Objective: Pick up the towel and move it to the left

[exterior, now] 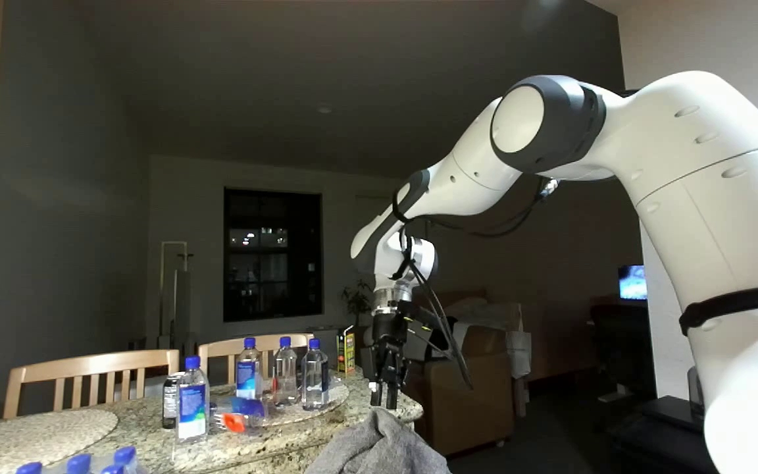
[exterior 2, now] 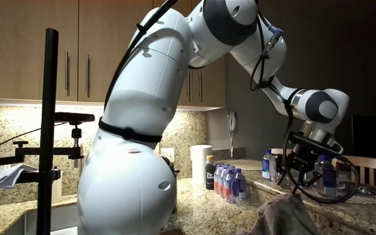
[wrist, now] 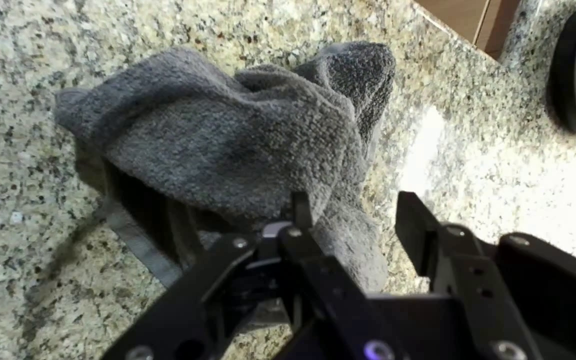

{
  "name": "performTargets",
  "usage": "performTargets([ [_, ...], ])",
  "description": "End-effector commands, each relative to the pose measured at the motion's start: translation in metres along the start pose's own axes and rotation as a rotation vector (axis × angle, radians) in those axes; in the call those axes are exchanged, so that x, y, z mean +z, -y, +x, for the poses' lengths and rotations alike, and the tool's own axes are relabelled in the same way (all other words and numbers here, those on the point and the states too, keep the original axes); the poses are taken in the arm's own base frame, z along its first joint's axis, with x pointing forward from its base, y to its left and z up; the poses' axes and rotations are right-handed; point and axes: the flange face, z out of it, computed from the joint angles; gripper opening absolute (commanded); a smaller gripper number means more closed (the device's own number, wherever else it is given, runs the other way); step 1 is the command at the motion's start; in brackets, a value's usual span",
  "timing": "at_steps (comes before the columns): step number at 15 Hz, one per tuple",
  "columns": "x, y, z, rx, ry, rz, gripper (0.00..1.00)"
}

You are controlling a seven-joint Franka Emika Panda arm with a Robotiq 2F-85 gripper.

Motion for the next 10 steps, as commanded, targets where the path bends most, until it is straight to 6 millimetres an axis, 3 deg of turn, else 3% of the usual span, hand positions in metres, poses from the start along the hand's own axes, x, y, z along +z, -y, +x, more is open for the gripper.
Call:
performTargets([
  [1, 0.036, -0.017, -0.005, 0.0, 0.03, 0.003, 0.79],
  [4, 0.064, -0.025, 0.002, -0.002, -0.033, -0.048, 0.97],
  [10, 0.106, -0.03, 0.021, 0.0, -0.17, -0.112, 1.0],
])
